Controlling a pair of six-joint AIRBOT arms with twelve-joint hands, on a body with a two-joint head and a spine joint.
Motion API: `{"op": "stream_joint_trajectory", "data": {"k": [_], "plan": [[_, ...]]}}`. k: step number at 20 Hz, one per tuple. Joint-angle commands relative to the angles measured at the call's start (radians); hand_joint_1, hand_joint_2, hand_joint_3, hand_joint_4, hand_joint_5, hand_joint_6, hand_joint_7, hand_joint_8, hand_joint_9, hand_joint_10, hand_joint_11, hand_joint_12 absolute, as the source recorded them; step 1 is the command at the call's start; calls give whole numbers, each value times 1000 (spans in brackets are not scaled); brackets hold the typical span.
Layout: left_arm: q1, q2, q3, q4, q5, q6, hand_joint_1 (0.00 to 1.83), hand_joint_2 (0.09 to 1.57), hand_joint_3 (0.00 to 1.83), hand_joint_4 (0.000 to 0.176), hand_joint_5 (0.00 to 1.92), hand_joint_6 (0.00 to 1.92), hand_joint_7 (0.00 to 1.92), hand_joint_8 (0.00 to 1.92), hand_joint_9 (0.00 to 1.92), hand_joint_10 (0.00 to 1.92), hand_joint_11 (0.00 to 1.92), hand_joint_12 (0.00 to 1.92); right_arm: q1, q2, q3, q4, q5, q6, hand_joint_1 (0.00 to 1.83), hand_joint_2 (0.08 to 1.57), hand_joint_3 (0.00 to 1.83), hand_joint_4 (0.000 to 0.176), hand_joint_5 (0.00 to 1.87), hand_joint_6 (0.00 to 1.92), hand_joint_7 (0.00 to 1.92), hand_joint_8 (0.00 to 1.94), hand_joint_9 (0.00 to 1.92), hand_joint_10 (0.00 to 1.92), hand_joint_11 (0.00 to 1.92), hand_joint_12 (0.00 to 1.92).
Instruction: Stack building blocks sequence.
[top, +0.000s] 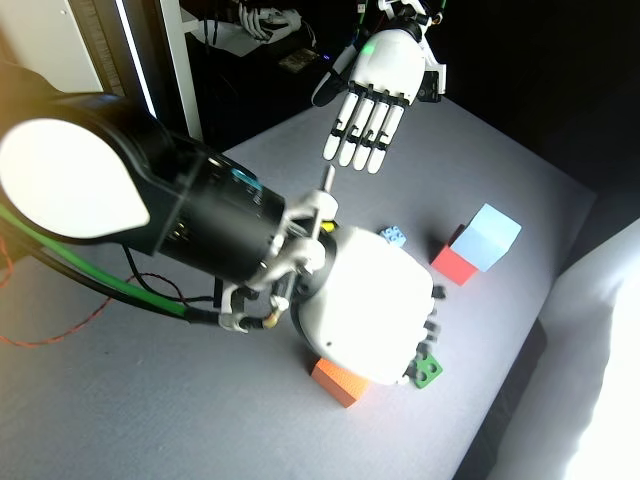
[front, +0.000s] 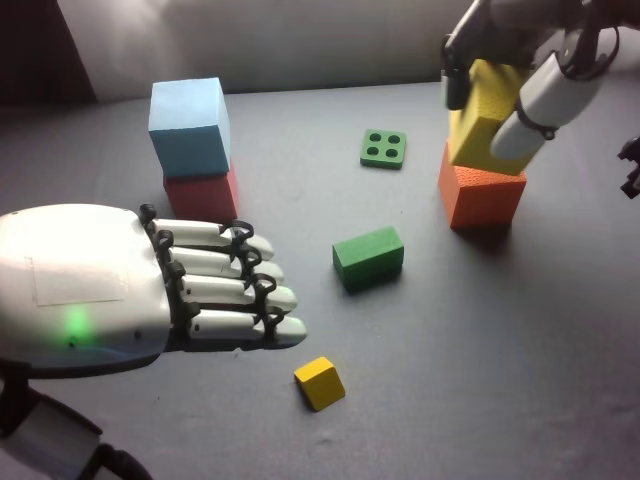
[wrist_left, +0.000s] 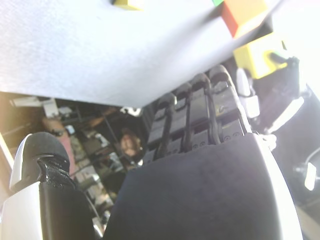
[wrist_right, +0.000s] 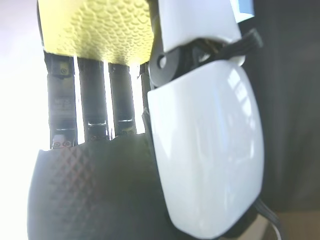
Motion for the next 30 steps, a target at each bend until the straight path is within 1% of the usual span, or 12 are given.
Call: {"op": "stream_joint_trajectory", "data": {"k": [1, 3, 4, 5, 6, 7, 8, 9, 10, 12, 19, 30], "plan": [[-12, 3, 1, -47, -67, -1, 250, 1048, 21, 0, 17, 3, 25, 0, 21, 0, 0, 2, 4, 11, 3, -5, 72, -11, 1491, 1099, 0, 0, 863, 1105, 1064, 712, 1008, 907, 770, 1550], [-13, 3, 2, -47, -67, -1, 267, 1044, 14, 0, 11, 1, 13, 0, 5, 0, 0, 0, 1, 10, 7, -5, 71, -44, 1388, 1087, 0, 0, 906, 1101, 1099, 675, 1015, 1018, 856, 944], [-14, 2, 1, -47, -67, -1, 267, 1039, 9, 0, 33, 10, 37, 11, 25, 9, 18, 8, 1, 8, 10, -5, 70, -56, 1473, 1084, 0, 0, 884, 1071, 1109, 627, 1049, 876, 812, 1406], [-14, 2, 1, -47, -67, -1, 282, 1043, 10, 0, 21, 4, 23, 4, 10, 3, 8, 5, 0, 2, 14, -5, 70, -74, 1490, 1083, 0, 0, 870, 1070, 1109, 635, 1064, 829, 804, 1494], [-14, 2, 2, -46, -67, -1, 250, 1052, 12, 0, 3, 0, 4, 1, 1, 0, 1, 0, 1, -7, 22, -5, 70, -83, 1404, 1092, 2, 0, 865, 1113, 1101, 692, 1009, 1013, 792, 1108], [-14, 2, 2, -45, -67, -1, 273, 1044, 7, 0, 25, 9, 31, 11, 19, 7, 11, 5, 4, -18, 32, -5, 72, -93, 1371, 1143, 5, 0, 778, 1246, 990, 898, 876, 1236, 718, 976], [-14, 2, 3, -45, -67, -1, 291, 1038, 2, 0, 57, 5, 68, 4, 52, 7, 35, 31, 9, -28, 44, -5, 71, -97, 1224, 1193, 0, 0, 725, 1358, 930, 1058, 810, 631, 638, 919], [-14, 2, 3, -45, -67, -1, 259, 1049, 6, 0, 44, 1, 52, 1, 37, 1, 10, 27, 14, -39, 56, -5, 71, -103, 1203, 1182, 0, 0, 616, 545, 722, 454, 708, 298, 459, 882], [-14, 2, 4, -44, -67, -1, 291, 1049, 5, 0, 53, 4, 56, 3, 42, 4, 17, 35, 14, -53, 74, -5, 69, -109, 1212, 1117, 0, 0, 595, 182, 691, 155, 673, 127, 376, 830], [-14, 2, 5, -41, -67, -1, 286, 1053, 5, 0, 38, 0, 42, 0, 34, 1, 11, 39, 6, -77, 102, -4, 55, -111, 1174, 1088, 0, 0, 572, 17, 652, 10, 644, 24, 309, 795], [-14, 1, 5, -38, -67, -1, 305, 1056, 0, 0, 35, 6, 39, 4, 25, 2, 3, 5, -2, -90, 110, 27, 30, -116, 492, 1066, 0, 0, 273, 0, 278, 0, 277, 0, 7, 739], [-14, 1, 3, -38, -67, -1, 264, 1056, 0, 0, 21, 8, 33, 12, 32, 12, 18, 8, 14, -42, 51, 41, 80, -159, 283, 783, 0, 0, 0, 0, 0, 0, 0, 0, 0, 30]]}}
